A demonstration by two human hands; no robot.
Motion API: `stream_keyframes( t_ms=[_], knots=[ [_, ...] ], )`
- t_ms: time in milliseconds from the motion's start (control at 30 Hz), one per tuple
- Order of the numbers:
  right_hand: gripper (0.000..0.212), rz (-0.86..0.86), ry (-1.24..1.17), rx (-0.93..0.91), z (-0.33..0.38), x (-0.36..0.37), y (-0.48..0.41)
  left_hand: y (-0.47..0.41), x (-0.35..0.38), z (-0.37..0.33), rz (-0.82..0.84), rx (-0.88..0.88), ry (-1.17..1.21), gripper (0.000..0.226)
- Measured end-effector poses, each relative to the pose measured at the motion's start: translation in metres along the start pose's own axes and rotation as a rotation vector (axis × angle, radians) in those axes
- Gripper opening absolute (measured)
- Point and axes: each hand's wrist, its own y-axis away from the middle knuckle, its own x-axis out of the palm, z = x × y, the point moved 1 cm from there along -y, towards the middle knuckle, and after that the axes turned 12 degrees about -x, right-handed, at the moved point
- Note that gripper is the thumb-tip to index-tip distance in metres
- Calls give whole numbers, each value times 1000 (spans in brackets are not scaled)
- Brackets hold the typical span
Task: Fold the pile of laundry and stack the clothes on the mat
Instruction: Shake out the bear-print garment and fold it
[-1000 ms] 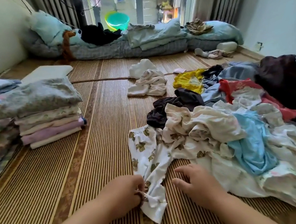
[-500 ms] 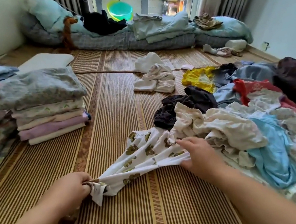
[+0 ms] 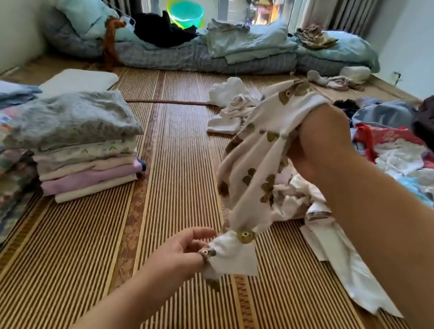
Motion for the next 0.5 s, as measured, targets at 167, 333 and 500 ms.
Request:
stream_keyframes(
  t_ms=[167,333,500],
  knots=[
    [30,43,-248,246,-12,-15,56,0,-8,9,132,-129,617,57],
    [30,352,71,148,-58,-49,110,-7,-4,4,104,-80,979,50],
    [40,1085,1113,222,-79,-83,117,-6,-12,0,-48,41,795,27]
  ],
)
